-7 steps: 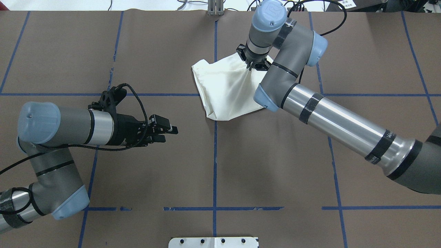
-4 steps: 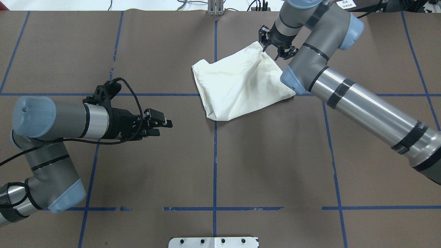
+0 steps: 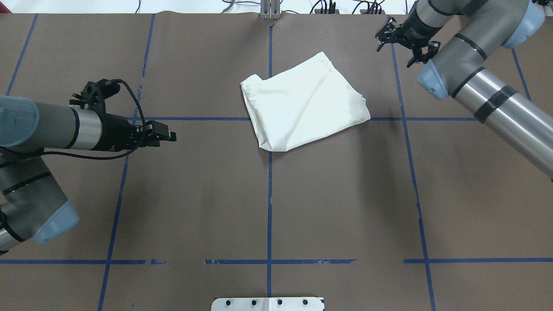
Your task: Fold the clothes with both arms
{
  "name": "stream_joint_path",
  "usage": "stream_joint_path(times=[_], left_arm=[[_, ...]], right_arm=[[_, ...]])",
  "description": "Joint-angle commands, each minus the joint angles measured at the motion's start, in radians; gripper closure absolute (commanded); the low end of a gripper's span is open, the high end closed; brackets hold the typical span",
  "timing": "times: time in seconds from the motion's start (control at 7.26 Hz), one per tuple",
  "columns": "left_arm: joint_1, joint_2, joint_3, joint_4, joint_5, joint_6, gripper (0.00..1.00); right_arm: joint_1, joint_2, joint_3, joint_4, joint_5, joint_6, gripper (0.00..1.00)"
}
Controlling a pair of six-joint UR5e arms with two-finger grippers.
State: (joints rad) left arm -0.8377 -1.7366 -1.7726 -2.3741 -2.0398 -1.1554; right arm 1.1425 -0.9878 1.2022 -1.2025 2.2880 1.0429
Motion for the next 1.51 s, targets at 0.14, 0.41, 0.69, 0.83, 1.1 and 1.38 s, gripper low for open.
stream_joint_path(times=[0.14, 0.41, 0.69, 0.83, 1.1, 1.38], left_arm=[[-0.272, 0.148, 0.002, 0.119, -0.094, 0.601, 0.38], [-0.477, 0.172, -0.004, 0.315, -0.245, 0.849, 0.0], [-0.651, 0.224, -0.015, 0.438, -0.329, 1.103, 0.0], [-0.731, 0.223, 0.028, 0.546, -0.327, 1.208, 0.0], [-0.765, 0.232, 0.059, 0.652, -0.338, 1.246, 0.0], [-0.768, 0.241, 0.03, 0.67, -0.332, 1.252, 0.0]], right_arm=[[0.17, -0.277, 0.124, -0.005, 0.031, -0.5, 0.0], [0.277, -0.45, 0.229, -0.003, 0.198, -0.613, 0.0], [0.324, -0.599, 0.369, -0.011, 0.225, -0.658, 0.0], [0.324, -0.617, 0.39, -0.012, 0.219, -0.659, 0.0], [0.319, -0.586, 0.39, -0.095, 0.183, -0.739, 0.0], [0.318, -0.509, 0.392, -0.26, 0.153, -0.855, 0.0]])
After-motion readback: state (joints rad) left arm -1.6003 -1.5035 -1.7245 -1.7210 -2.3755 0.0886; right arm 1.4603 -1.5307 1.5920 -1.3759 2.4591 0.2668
